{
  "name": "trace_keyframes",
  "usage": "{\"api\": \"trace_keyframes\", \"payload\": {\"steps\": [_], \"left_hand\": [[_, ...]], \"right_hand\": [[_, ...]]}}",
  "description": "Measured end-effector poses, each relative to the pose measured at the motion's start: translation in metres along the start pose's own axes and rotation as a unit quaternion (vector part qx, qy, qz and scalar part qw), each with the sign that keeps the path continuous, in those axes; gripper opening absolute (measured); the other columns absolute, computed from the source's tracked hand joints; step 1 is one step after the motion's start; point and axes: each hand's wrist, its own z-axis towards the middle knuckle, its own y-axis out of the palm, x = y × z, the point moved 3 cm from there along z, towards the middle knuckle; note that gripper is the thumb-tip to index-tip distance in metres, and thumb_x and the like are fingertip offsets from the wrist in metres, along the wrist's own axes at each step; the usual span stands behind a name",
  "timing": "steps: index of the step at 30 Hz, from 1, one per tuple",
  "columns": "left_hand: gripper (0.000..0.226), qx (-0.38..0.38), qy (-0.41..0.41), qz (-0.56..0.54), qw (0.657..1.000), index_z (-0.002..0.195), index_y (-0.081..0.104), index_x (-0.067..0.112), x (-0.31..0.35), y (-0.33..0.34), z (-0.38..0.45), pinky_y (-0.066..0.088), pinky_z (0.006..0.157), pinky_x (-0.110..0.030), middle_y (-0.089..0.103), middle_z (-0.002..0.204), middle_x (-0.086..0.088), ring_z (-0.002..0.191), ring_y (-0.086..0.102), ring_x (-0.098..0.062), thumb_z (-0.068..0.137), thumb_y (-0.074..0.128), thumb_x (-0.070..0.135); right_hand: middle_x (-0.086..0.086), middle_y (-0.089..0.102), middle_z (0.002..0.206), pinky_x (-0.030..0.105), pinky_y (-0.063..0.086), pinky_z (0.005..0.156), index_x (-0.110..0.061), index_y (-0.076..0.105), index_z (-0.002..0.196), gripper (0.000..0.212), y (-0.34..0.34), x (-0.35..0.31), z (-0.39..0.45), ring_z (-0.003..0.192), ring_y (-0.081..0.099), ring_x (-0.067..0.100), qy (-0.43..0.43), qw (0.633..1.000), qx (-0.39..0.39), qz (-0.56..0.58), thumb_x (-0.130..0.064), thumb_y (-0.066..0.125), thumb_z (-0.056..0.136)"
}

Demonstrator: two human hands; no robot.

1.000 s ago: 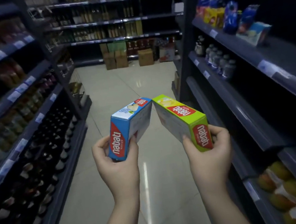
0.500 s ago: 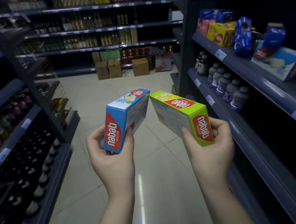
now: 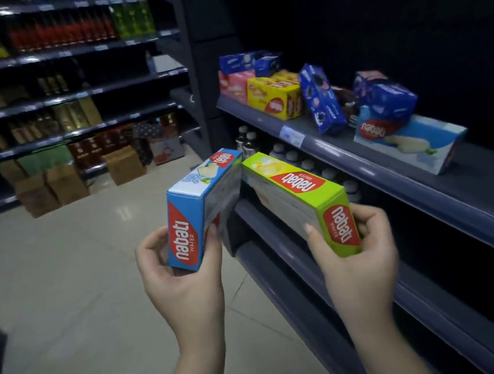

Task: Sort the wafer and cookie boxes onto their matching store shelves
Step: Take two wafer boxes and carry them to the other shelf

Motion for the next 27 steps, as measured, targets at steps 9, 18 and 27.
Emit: {"api": "trace_keyframes", "payload": {"steps": [9, 18, 27], "left_hand": [[0.044, -0.086, -0.006, -0.041, 0.995, 0.095, 0.051, 0.033, -0.072, 0.145, 0.068, 0.055, 0.077, -0.018, 0.063, 0.096, 0.008, 0.084, 0.063, 0.003, 0.073, 0.08, 0.009], [0.045, -0.157, 0.068, -0.055, 0.984, 0.087, 0.05, 0.025, -0.111, 0.241, 0.161, 0.049, 0.07, -0.009, 0.062, 0.091, 0.009, 0.077, 0.061, 0.007, 0.069, 0.081, -0.002], [0.053, -0.325, 0.214, -0.141, 0.91, 0.101, 0.047, 0.037, -0.18, 0.343, 0.289, 0.048, 0.093, -0.025, 0.065, 0.114, 0.01, 0.118, 0.061, -0.015, 0.073, 0.076, 0.003]], "right_hand": [[-0.004, 0.066, 0.089, 0.013, 0.052, 0.062, -0.023, 0.057, 0.092, 0.04, 0.028, 0.054, 0.123, 0.075, 0.065, 0.004, -0.033, 0.996, 0.075, -0.036, -0.004, 0.083, 0.068], [-0.002, 0.066, 0.104, 0.014, 0.055, 0.067, -0.037, 0.052, 0.094, 0.053, 0.098, 0.078, 0.22, 0.096, 0.068, 0.018, -0.086, 0.992, 0.081, -0.034, -0.004, 0.083, 0.067], [-0.028, 0.058, 0.118, 0.018, 0.049, 0.09, -0.028, 0.057, 0.116, 0.049, 0.202, 0.109, 0.309, 0.116, 0.058, 0.005, -0.219, 0.942, 0.131, -0.216, -0.024, 0.075, 0.07]]}}
